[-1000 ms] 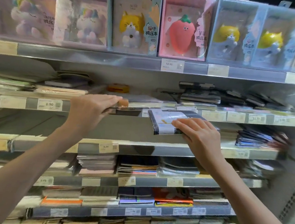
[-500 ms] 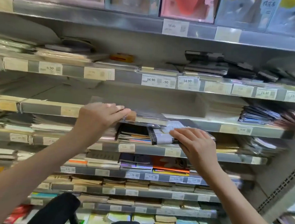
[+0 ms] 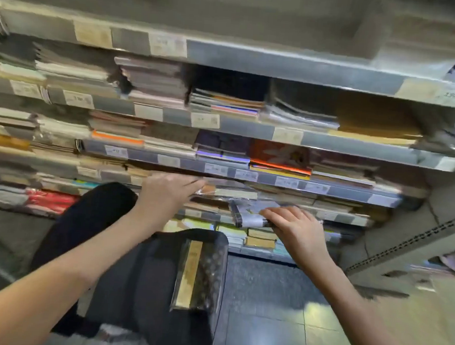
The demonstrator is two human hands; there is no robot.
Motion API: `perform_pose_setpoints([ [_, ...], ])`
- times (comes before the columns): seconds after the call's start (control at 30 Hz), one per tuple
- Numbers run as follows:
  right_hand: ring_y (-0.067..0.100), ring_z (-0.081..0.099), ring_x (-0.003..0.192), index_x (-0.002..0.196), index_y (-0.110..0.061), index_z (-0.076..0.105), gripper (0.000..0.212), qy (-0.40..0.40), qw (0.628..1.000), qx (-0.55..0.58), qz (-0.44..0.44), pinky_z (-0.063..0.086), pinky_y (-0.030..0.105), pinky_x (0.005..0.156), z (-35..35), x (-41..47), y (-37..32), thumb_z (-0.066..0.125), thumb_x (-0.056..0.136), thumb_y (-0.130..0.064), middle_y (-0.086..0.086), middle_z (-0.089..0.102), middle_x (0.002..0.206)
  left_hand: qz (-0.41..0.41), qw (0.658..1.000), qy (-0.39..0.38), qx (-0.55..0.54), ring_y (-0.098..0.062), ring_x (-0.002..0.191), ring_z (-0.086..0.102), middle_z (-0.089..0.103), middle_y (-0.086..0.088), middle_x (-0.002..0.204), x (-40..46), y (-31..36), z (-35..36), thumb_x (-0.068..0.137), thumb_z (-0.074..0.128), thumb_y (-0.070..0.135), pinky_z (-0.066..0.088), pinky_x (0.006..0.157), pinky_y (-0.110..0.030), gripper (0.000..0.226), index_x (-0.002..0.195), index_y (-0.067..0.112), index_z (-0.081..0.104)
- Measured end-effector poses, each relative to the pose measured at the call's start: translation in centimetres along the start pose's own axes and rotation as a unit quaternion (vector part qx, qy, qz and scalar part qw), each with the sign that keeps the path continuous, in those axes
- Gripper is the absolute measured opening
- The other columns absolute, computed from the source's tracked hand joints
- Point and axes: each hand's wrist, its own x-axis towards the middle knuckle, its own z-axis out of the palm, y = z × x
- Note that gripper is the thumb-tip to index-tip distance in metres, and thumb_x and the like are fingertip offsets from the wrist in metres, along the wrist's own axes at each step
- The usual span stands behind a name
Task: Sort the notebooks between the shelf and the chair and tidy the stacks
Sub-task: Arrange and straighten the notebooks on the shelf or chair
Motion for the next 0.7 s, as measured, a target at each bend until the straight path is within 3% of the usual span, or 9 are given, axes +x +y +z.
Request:
perform_pose_setpoints([
  [0.1, 0.021, 0.066, 0.073, 0.094, -0.023, 0.069, 0.020, -0.043, 0.999, 0.018, 0.010, 0.050, 0.028, 0.061, 2.3, -3.4, -0.6, 0.068, 0.075, -0.016, -0.006, 0.071, 0.091, -0.036, 0.998, -0.040, -0.013, -0.022, 0.068, 0.071, 0.074, -0.001, 0.084, -2.7, 2.4, 2.0, 0.058, 0.087, 0.016, 0.053, 0.048, -0.027, 0.047, 0.103, 0.019, 0.072],
  [0.17, 0.022, 0.066, 0.076, 0.095, -0.022, 0.070, 0.031, -0.078, 0.996, 0.033, 0.029, 0.050, 0.028, 0.062, 3.6, -5.5, -1.1, 0.080, 0.067, -0.012, -0.005, 0.071, 0.092, -0.059, 0.997, -0.058, -0.013, -0.020, 0.067, 0.071, 0.075, 0.001, 0.084, -4.4, 3.5, 3.4, 0.056, 0.088, 0.021, 0.048, 0.044, -0.023, 0.047, 0.101, 0.020, 0.073],
  [0.27, 0.021, 0.068, 0.075, 0.092, -0.022, 0.072, 0.042, -0.120, 0.990, 0.046, 0.050, 0.050, 0.027, 0.061, 5.8, -8.3, -1.9, 0.088, 0.055, -0.013, -0.004, 0.072, 0.088, -0.103, 0.989, -0.093, -0.051, -0.018, 0.073, 0.071, 0.074, 0.003, 0.090, -7.3, 4.2, 6.4, 0.063, 0.086, 0.025, 0.048, 0.045, -0.022, 0.044, 0.104, 0.023, 0.072],
  [0.4, 0.018, 0.068, 0.072, 0.089, -0.024, 0.073, 0.042, -0.169, 0.982, 0.051, 0.062, 0.051, 0.026, 0.061, 9.0, -11.6, -2.9, 0.090, 0.052, -0.016, -0.006, 0.072, 0.085, -0.204, 0.963, -0.142, -0.103, -0.022, 0.082, 0.070, 0.073, 0.002, 0.098, -10.5, 5.1, 9.9, 0.077, 0.074, 0.028, 0.042, 0.053, -0.025, 0.037, 0.113, 0.027, 0.068],
  [0.53, 0.019, 0.067, 0.070, 0.089, -0.024, 0.073, 0.042, -0.206, 0.974, 0.055, 0.078, 0.049, 0.025, 0.056, 11.2, -14.3, -4.1, 0.090, 0.052, -0.017, -0.007, 0.072, 0.084, -0.360, 0.889, -0.233, -0.163, -0.023, 0.106, 0.061, 0.068, 0.003, 0.112, -12.7, 5.6, 12.8, 0.090, 0.054, 0.042, 0.044, 0.077, -0.036, 0.037, 0.127, 0.037, 0.055],
  [0.7, 0.019, 0.066, 0.069, 0.088, -0.024, 0.073, 0.041, -0.210, 0.971, 0.056, 0.095, 0.049, 0.025, 0.054, 12.8, -16.4, -4.8, 0.090, 0.051, -0.020, -0.008, 0.071, 0.083, -0.524, 0.734, -0.237, -0.361, -0.019, 0.099, 0.063, 0.070, 0.006, 0.104, -15.3, 5.6, 16.5, 0.088, 0.061, 0.034, 0.048, 0.088, -0.036, 0.028, 0.115, 0.030, 0.065],
])
